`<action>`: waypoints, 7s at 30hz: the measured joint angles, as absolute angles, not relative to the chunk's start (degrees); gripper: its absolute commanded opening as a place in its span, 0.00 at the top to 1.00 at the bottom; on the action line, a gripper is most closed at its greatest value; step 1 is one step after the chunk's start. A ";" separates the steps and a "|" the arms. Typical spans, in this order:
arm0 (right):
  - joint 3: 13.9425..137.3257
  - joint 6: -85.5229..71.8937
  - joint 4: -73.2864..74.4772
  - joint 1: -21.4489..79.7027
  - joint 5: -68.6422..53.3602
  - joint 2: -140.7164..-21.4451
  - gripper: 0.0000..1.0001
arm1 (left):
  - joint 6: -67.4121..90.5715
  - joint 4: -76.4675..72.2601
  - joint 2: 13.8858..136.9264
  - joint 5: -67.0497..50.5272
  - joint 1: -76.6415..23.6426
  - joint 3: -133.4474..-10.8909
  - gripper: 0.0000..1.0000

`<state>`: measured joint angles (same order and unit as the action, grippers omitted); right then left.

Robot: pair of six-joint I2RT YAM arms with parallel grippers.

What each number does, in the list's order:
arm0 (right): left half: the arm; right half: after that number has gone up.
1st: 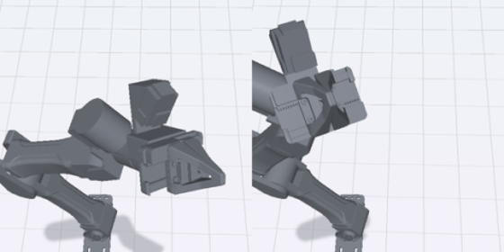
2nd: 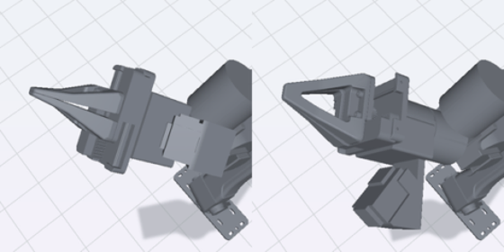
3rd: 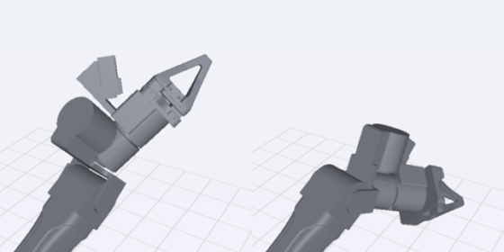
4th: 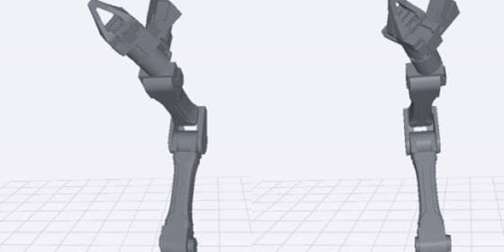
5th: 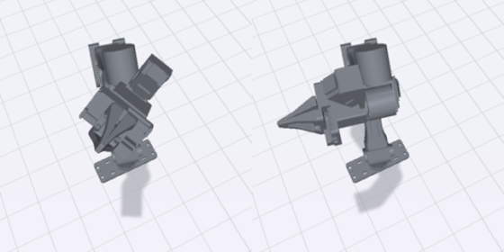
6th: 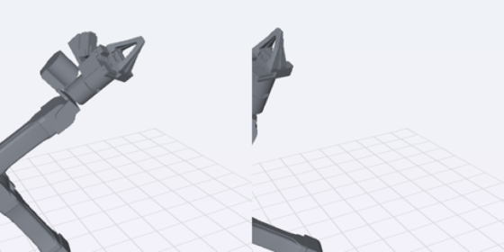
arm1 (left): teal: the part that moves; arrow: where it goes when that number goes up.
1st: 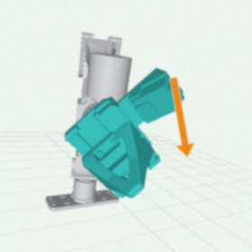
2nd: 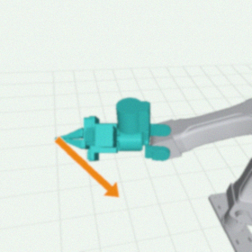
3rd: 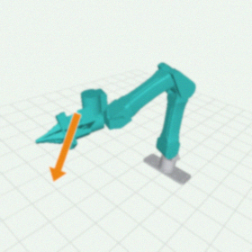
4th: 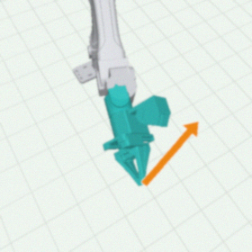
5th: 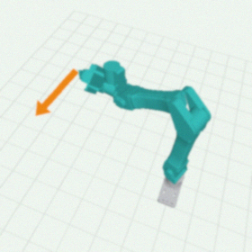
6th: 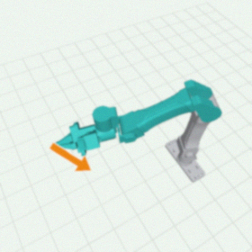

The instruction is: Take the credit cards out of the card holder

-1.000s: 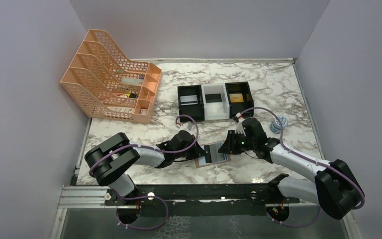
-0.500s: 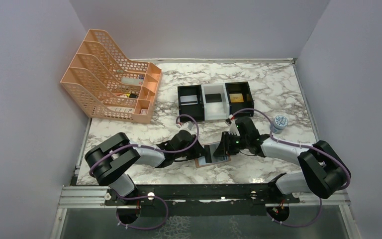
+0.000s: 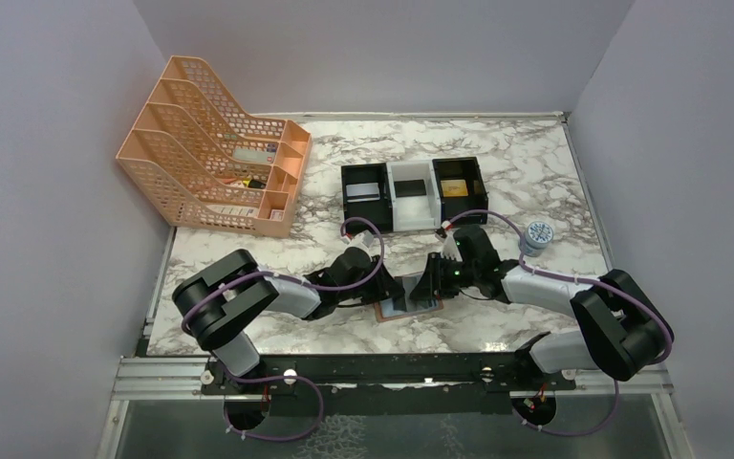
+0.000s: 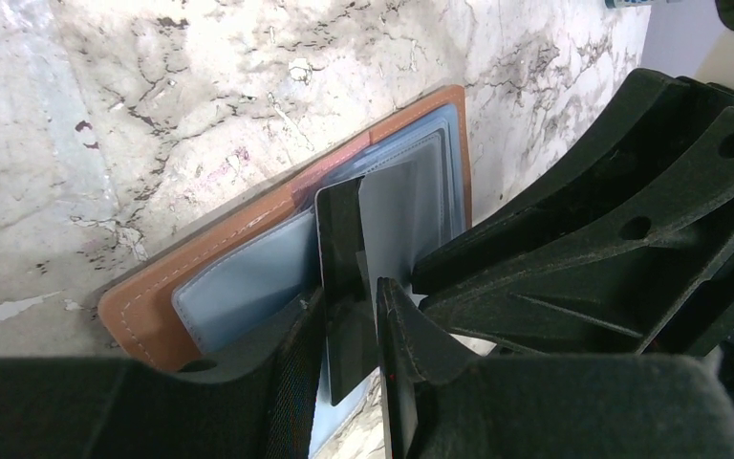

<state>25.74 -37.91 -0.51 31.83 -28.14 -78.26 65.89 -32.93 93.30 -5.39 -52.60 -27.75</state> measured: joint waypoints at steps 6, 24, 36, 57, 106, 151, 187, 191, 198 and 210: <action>25.30 -39.00 -1.15 31.79 -27.97 -78.13 0.75 | 66.87 -33.98 93.80 -5.52 -52.56 -27.62 0.72; 25.10 -40.62 -1.37 31.92 -25.78 -77.49 0.75 | 65.43 -33.91 92.90 -5.43 -52.58 -26.59 0.80; 25.10 -41.32 -2.26 31.92 -26.06 -78.13 0.75 | 63.92 -33.80 92.92 -6.83 -52.45 -26.87 0.92; 24.80 -43.44 -2.96 31.90 -26.17 -78.17 0.75 | 63.37 -33.85 92.25 -10.17 -52.23 -26.89 0.80; 24.60 -44.69 -3.31 31.92 -24.14 -77.45 0.75 | 68.05 -37.32 89.52 -12.60 -50.02 -22.20 1.00; 23.92 -39.35 -14.66 9.67 -53.08 -60.58 0.42 | 61.21 -35.42 66.94 -16.14 -41.21 -25.02 1.00; 27.18 -56.58 -34.87 14.63 -68.14 -65.28 0.68 | 66.26 -58.78 74.96 -27.62 -44.01 -25.04 1.00; 27.16 -59.09 -38.54 16.34 -68.03 -65.28 0.73 | 66.37 -59.22 74.96 -27.62 -44.01 -25.02 1.00; 27.07 -61.45 -40.75 16.95 -67.44 -65.28 0.81 | 66.57 -60.77 74.89 -27.62 -44.03 -25.04 1.00; 26.17 -64.86 -42.24 17.61 -65.39 -66.15 0.91 | 66.48 -61.14 74.89 -27.81 -44.36 -25.04 1.00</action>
